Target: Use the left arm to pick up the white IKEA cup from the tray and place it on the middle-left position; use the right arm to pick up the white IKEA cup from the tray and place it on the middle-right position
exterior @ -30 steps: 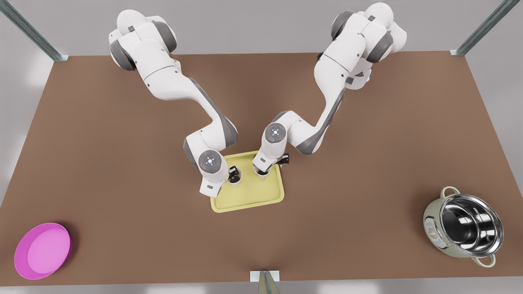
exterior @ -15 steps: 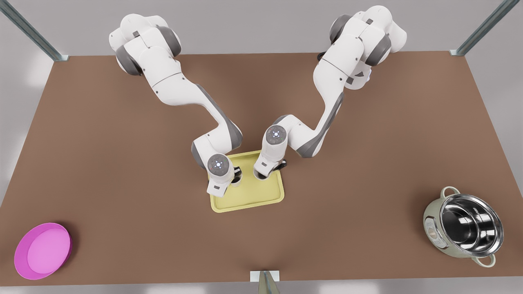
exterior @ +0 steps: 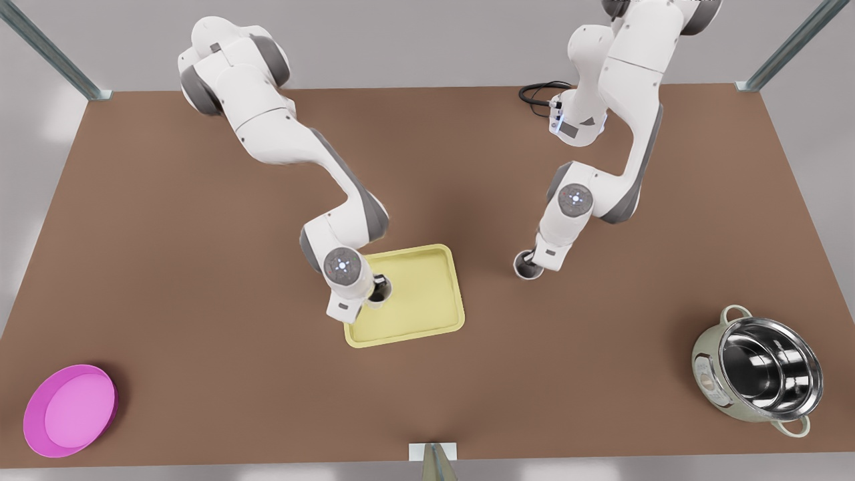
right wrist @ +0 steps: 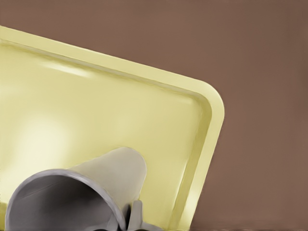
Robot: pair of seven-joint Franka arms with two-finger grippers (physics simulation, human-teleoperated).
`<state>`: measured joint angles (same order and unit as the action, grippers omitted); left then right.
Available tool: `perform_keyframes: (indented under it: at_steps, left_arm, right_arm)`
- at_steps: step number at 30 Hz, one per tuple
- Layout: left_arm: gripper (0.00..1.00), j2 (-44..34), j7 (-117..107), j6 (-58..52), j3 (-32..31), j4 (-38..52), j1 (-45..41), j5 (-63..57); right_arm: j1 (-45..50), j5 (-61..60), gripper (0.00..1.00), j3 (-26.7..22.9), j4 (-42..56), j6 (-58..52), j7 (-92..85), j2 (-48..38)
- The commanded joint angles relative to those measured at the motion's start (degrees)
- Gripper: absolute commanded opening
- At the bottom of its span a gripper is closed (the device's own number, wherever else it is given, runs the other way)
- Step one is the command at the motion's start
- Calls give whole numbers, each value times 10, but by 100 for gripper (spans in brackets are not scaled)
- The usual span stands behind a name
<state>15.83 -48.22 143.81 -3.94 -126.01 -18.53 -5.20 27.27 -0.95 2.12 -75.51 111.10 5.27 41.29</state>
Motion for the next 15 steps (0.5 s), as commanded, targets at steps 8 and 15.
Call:
perform_keyframes:
  at_steps: [8, 15]
  left_arm:
    - [18, 4, 327, 151, -4, -34, 31, 151]
    - [100, 1, 340, 147, -5, -34, 24, 143]
  right_arm:
    - [-156, 16, 0, -2, 34, -143, -279, -51]
    - [-244, 48, 0, -39, 52, -34, -473, -20]
